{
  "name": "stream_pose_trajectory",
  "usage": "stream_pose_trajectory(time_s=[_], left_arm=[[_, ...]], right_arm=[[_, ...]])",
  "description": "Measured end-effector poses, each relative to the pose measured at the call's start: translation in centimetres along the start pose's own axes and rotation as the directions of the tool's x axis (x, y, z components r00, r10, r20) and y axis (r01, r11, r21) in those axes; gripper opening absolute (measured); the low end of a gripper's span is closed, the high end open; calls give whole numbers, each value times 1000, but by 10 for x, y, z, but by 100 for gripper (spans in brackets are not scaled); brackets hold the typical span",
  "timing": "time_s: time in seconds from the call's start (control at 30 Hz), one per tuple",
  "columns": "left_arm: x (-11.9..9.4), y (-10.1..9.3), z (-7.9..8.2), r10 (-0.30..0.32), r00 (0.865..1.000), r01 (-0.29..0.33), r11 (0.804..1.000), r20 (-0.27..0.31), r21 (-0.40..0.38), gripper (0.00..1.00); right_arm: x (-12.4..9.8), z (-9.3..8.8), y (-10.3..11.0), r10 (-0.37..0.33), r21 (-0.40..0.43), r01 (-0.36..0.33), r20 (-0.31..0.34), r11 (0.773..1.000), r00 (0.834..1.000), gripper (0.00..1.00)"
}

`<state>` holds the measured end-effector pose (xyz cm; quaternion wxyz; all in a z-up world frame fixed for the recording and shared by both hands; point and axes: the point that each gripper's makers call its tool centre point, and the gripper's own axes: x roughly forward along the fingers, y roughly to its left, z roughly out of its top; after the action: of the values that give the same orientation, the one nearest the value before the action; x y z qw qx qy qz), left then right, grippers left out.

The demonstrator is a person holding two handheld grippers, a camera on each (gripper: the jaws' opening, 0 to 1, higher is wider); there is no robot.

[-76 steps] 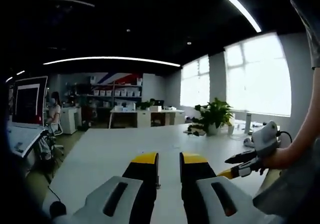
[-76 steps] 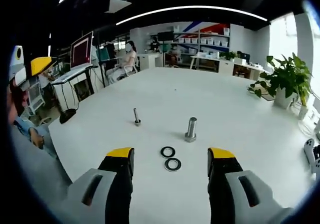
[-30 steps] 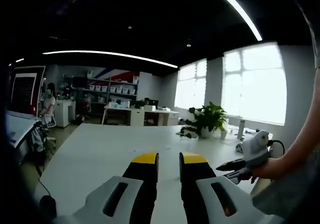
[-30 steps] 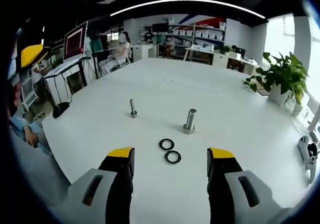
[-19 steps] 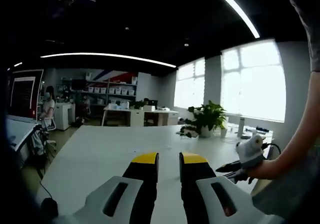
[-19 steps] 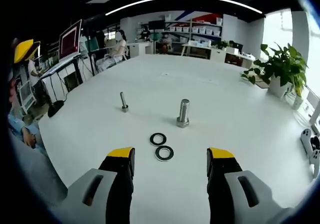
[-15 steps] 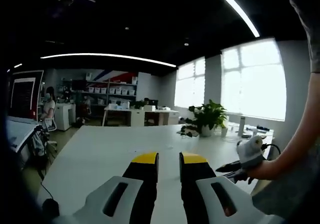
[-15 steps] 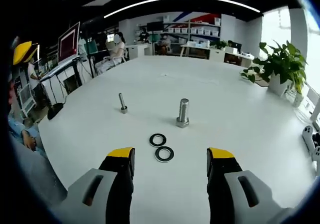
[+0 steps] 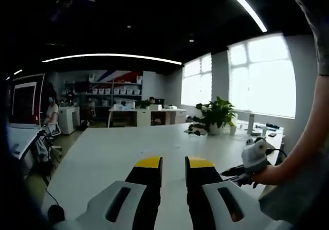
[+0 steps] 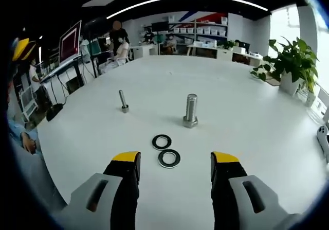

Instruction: Place the washer onto the threaded stud by aligning its center hole with the stud, sliding it down to the base, and recovering from edge contact or off-axis alignment until the washer reaches the visible bottom stop.

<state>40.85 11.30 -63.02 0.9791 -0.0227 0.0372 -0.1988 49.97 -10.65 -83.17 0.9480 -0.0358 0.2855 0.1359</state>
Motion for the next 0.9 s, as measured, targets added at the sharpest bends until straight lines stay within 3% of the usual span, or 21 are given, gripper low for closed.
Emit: stream_pose_trajectory(time_s=[0.9], left_arm=[[1, -6, -9, -11, 999, 12, 1000, -38, 20, 16]], right_arm=[[22, -32, 1, 24, -32, -25, -25, 999, 999, 45]])
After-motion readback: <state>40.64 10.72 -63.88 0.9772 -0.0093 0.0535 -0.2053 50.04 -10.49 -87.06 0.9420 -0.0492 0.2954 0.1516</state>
